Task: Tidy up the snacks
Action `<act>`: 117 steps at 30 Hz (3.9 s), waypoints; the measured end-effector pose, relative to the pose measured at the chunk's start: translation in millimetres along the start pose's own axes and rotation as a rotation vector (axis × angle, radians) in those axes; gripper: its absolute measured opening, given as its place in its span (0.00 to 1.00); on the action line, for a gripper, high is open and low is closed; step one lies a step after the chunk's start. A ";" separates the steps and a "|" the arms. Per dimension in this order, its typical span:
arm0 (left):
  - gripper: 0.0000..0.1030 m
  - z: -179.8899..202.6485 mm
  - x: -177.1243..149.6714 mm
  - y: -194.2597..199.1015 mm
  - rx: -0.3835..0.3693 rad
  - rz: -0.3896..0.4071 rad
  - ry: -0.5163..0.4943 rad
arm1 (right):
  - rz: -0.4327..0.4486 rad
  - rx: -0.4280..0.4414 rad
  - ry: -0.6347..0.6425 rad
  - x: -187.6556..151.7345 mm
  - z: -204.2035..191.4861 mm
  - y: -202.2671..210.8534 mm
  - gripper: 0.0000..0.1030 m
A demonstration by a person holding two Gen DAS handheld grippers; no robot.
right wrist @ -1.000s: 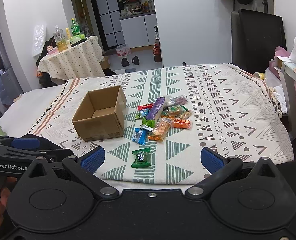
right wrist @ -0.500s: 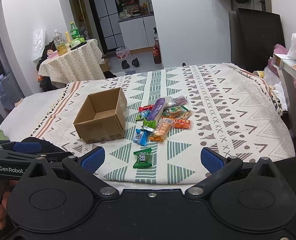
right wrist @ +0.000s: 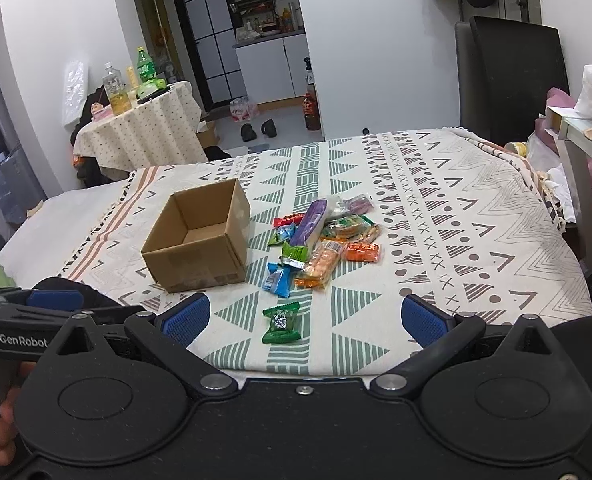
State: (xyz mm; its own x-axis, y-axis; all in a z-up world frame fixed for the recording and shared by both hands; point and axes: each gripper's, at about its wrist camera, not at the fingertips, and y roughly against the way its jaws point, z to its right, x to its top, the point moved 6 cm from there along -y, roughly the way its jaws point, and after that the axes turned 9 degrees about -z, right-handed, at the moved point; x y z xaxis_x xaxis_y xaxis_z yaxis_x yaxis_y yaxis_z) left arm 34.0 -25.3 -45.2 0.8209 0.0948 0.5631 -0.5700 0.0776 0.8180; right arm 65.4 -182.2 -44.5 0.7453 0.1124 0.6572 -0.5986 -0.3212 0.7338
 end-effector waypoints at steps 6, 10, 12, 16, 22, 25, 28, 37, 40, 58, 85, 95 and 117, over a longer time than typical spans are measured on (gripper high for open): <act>0.99 0.7 3.4 -16.5 -0.013 -0.028 -0.008 | -0.024 0.008 -0.023 3.7 5.9 -15.3 1.00; 0.99 -1.0 7.5 -30.1 -0.020 -0.049 0.002 | -0.034 0.023 -0.044 7.2 10.8 -26.3 1.00; 0.99 -1.0 9.3 -36.8 -0.023 -0.061 0.005 | -0.049 0.027 -0.058 8.6 14.1 -33.2 1.00; 0.99 0.3 14.1 -51.0 -0.024 -0.082 0.011 | -0.073 0.035 -0.074 10.0 19.8 -46.1 1.00; 0.97 2.6 19.3 -75.1 -0.026 -0.117 0.031 | -0.109 0.045 -0.097 10.9 30.3 -66.4 1.00; 0.97 4.9 20.4 -87.5 -0.023 -0.137 0.032 | -0.126 0.060 -0.120 10.5 36.7 -75.5 0.99; 0.95 6.9 19.4 -101.0 -0.026 -0.164 0.036 | -0.142 0.068 -0.130 10.3 40.8 -84.4 0.93; 0.81 13.1 14.2 -144.1 -0.032 -0.247 0.072 | -0.195 0.102 -0.179 10.2 52.6 -112.1 0.86; 0.74 13.2 12.5 -158.2 -0.034 -0.272 0.091 | -0.216 0.114 -0.205 7.7 57.1 -120.6 0.79; 0.41 8.4 19.3 -233.9 -0.011 -0.335 0.195 | -0.298 0.178 -0.316 15.1 69.2 -178.5 0.65; 0.24 -42.1 53.0 -251.1 0.033 -0.304 0.261 | -0.372 0.091 -0.273 44.2 46.0 -280.7 0.58; 0.24 -47.4 53.8 -252.1 0.031 -0.302 0.253 | -0.354 0.018 -0.206 44.7 38.5 -293.3 0.34; 0.24 -31.8 76.8 -174.7 0.081 -0.131 0.193 | -0.132 0.172 -0.173 67.9 15.6 -219.1 0.33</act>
State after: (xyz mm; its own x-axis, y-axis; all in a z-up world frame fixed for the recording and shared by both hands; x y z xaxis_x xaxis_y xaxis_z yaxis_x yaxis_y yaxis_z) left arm 195.5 0.0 -148.5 0.8615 0.2772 0.4255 -0.4485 0.0225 0.8935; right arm 251.7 -118.9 -163.3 0.8614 0.0066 0.5079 -0.4453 -0.4712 0.7613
